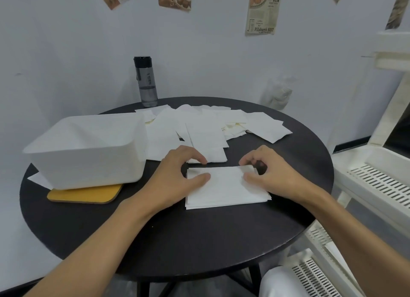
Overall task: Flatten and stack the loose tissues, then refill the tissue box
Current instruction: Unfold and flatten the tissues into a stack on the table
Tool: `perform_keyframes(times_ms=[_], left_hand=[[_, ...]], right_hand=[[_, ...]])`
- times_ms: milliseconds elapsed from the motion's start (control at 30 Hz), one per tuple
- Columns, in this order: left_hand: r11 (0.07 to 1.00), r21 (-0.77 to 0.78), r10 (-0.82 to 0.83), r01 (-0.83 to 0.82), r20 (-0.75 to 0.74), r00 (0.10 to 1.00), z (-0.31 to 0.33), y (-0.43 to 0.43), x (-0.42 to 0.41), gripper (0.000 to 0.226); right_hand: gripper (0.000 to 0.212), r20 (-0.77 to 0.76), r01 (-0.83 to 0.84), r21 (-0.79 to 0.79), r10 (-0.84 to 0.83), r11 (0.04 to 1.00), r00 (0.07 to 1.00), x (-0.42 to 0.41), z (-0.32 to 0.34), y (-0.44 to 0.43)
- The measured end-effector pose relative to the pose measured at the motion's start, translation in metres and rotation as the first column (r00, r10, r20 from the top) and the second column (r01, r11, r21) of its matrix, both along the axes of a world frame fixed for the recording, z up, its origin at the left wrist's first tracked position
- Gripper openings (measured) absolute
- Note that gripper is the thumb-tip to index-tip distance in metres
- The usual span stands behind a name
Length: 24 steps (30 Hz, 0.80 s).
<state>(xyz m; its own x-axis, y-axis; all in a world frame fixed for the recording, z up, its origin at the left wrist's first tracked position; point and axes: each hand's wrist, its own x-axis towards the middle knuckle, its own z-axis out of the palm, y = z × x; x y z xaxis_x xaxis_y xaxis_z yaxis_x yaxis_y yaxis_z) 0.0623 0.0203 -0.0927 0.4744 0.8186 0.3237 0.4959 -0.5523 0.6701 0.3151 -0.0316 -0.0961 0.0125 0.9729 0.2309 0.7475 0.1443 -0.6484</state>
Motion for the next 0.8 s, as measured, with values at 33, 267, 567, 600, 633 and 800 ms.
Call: perform_keyframes(times_ms=[33,267,567,600,633,800], left_hand=[[1.000,-0.004,-0.030,0.030,-0.050,0.998,-0.001,0.000,-0.001,0.016],[0.999,0.002,-0.046,0.048,-0.214,0.976,-0.003,0.001,-0.006,0.023],[0.990,0.138,0.003,0.035,-0.263,0.965,-0.005,0.006,-0.007,0.014],[0.986,0.166,0.023,0.023,-0.268,0.963,-0.005,0.009,-0.006,0.015],[0.980,0.196,0.045,0.010,-0.274,0.961,-0.005,0.011,-0.004,0.018],[0.970,0.243,0.102,-0.023,-0.320,0.942,-0.009,0.018,-0.001,0.034]], right_hand=[[0.018,0.029,0.000,-0.011,0.000,1.000,1.000,-0.001,0.001,0.000],[0.013,-0.071,-0.008,0.036,0.011,0.999,0.997,-0.001,0.005,0.014],[0.027,0.019,-0.033,0.142,0.031,0.989,0.999,-0.009,-0.001,0.095],[0.028,0.024,-0.042,0.139,0.039,0.989,0.999,-0.008,-0.002,0.102],[0.028,0.027,-0.048,0.131,0.045,0.990,0.999,-0.007,-0.003,0.108],[0.022,0.082,-0.076,0.119,0.067,0.990,0.994,-0.002,-0.007,0.126]])
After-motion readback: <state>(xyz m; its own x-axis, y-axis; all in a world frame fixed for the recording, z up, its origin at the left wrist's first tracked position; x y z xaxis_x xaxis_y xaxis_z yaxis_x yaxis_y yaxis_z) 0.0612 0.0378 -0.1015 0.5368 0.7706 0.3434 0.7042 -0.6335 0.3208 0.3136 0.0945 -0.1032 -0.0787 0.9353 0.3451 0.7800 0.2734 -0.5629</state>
